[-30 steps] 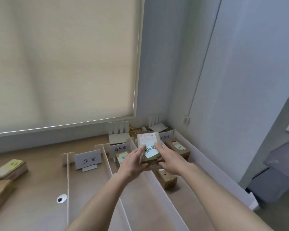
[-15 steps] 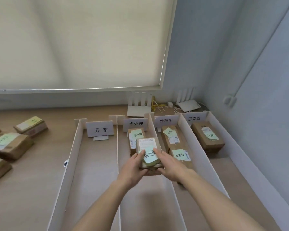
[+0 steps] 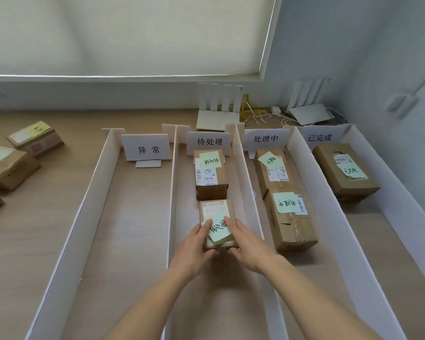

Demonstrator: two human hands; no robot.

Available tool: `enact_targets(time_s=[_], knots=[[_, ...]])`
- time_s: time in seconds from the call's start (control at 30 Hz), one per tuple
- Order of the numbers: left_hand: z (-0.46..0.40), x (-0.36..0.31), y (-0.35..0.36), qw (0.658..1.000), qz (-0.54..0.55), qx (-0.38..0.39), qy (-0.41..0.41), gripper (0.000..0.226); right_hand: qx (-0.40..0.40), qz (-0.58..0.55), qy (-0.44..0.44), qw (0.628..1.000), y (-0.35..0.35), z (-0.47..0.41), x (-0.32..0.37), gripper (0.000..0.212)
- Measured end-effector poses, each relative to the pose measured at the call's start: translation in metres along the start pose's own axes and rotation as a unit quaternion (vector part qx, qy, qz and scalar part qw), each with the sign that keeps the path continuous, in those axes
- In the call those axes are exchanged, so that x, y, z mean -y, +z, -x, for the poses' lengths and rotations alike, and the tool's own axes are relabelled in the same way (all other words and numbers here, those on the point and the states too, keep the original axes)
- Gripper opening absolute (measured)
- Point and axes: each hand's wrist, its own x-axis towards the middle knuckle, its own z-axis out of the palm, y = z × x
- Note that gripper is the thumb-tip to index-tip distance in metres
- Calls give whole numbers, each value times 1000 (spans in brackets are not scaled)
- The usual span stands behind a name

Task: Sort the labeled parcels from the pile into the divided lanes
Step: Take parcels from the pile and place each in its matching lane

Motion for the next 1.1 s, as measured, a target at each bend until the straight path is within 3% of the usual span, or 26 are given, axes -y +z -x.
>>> enact_targets(time_s=[0.37, 0.77, 1.1], knots=[[-49, 45, 22, 1000, 12, -1, -15, 86, -11, -14, 0, 1000, 25, -57, -17, 87], [-76, 51, 15, 1000, 21, -6, -18, 87, -13, -2, 9, 1000, 15, -82, -16, 87], [-68, 39, -6, 998, -38, 17, -49, 92, 1, 31, 20, 999, 3, -72, -2, 90]])
